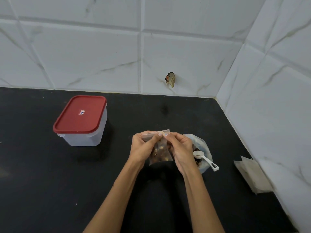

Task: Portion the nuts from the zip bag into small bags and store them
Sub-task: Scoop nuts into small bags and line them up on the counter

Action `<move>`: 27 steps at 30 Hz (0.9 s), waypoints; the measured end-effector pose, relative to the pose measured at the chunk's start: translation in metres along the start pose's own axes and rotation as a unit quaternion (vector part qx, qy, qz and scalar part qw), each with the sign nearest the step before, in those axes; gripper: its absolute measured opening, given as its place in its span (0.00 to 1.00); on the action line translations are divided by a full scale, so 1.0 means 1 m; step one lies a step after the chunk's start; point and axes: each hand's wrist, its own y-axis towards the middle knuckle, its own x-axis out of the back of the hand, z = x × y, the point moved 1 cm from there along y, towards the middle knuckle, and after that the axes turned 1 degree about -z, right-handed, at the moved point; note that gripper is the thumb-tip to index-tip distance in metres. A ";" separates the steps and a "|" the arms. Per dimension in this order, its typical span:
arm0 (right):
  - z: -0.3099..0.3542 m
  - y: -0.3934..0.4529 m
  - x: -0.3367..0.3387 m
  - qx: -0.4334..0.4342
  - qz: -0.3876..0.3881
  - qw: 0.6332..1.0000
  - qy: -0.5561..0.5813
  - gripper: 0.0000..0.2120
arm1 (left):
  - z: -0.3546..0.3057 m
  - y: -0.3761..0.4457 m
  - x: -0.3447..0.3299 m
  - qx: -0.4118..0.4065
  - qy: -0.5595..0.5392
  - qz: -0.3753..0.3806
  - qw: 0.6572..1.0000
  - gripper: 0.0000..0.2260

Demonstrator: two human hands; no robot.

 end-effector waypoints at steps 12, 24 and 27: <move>-0.008 0.000 -0.007 0.086 -0.116 0.989 -0.028 0.08 | -0.004 0.006 0.023 -0.033 0.041 0.028 0.998 0.03; -0.019 0.014 -0.020 0.094 -0.103 0.990 -0.023 0.06 | 0.001 0.018 0.049 -0.018 0.037 -0.018 0.999 0.04; -0.022 0.023 -0.027 0.092 -0.094 0.991 -0.030 0.07 | 0.002 0.024 0.059 -0.027 0.057 -0.005 0.998 0.03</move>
